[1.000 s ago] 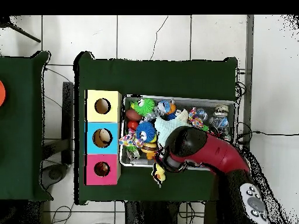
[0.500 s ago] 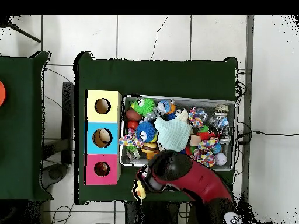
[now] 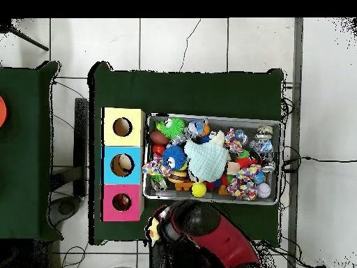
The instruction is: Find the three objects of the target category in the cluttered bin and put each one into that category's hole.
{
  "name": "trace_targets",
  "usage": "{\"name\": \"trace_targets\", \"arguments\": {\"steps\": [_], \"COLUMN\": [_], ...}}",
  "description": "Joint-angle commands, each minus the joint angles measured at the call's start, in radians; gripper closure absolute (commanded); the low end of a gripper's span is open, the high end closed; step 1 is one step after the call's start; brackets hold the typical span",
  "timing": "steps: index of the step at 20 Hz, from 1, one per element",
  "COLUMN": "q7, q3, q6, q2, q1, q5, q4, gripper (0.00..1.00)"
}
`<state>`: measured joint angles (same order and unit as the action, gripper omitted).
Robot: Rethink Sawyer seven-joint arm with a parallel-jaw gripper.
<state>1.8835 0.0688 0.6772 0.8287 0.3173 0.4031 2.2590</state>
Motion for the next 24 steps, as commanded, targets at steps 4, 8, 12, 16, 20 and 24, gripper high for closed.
{"name": "trace_targets", "arguments": {"steps": [4, 8, 12, 16, 20, 24], "q7": [0.247, 0.317, 0.367, 0.412, 0.463, 0.448], "q3": [-0.348, -0.356, -0.359, -0.351, -0.420, -0.440], "q6": [-0.524, -0.547, -0.523, -0.441, -0.326, -0.336], "q2": [-0.029, -0.051, -0.030, 0.011, 0.099, 0.120], "q1": [0.018, -0.024, -0.073, -0.128, -0.139, -0.173], "q5": [0.276, 0.272, 0.294, 0.332, 0.425, 0.494], "q4": [0.306, 0.287, 0.296, 0.299, 0.335, 0.354], "gripper": [1.00, 1.00, 1.00, 1.00, 1.00, 1.00]}}
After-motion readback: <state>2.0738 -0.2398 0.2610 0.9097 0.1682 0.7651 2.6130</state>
